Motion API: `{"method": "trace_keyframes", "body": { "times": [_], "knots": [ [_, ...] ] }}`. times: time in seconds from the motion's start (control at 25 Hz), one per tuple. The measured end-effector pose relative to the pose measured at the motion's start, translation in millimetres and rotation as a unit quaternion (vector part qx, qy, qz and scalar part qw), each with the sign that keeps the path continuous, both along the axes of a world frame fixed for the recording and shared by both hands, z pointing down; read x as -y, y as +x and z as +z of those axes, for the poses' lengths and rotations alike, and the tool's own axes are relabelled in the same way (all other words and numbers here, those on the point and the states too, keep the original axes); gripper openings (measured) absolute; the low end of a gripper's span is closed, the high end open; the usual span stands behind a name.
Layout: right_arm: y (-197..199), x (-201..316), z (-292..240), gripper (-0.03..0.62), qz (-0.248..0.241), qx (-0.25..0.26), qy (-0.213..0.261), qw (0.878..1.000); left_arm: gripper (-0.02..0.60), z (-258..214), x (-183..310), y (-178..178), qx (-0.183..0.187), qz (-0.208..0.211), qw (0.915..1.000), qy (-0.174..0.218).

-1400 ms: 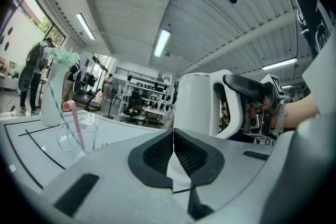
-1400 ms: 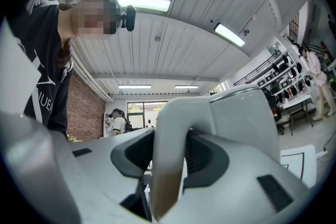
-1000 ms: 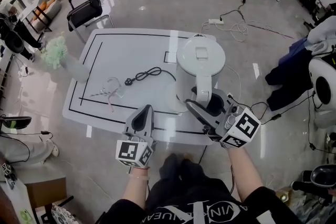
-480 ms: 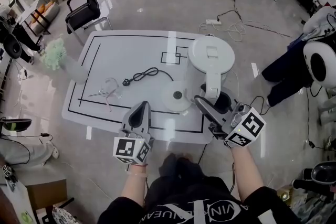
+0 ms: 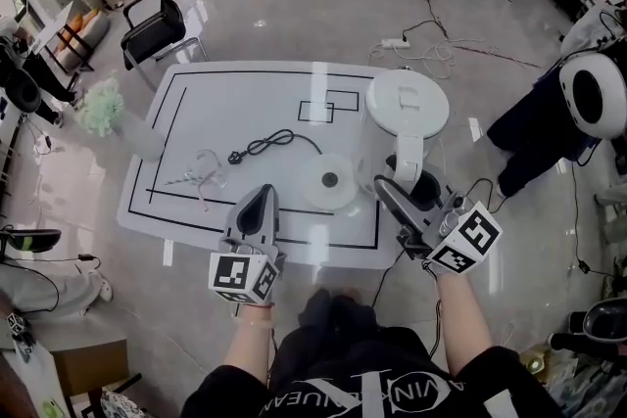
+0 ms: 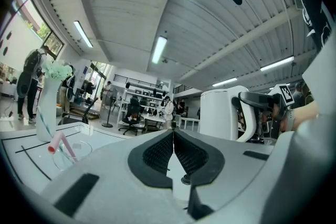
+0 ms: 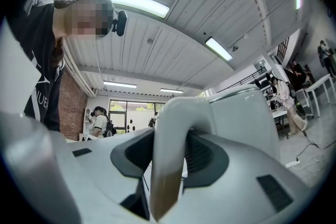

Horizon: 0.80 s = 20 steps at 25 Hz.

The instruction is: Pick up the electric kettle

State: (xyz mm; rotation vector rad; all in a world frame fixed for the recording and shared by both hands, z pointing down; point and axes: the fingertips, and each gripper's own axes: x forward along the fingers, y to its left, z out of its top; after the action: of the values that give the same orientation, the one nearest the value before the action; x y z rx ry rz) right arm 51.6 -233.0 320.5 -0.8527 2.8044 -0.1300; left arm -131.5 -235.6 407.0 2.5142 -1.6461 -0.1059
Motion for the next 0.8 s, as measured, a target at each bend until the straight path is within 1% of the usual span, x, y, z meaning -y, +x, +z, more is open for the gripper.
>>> {"method": "trace_keyframes", "body": {
  "times": [0.28,0.8],
  "knots": [
    [9,2,4,0.144,0.014,-0.002,0.0,1.0,0.011,-2,5,-5,0.003,-0.004,1.0,0.004],
    [33,-3,-1,0.144,0.045,-0.002,0.0,0.999,0.011,-15,7,-3,0.005,-0.004,0.9999,0.012]
  ]
}}
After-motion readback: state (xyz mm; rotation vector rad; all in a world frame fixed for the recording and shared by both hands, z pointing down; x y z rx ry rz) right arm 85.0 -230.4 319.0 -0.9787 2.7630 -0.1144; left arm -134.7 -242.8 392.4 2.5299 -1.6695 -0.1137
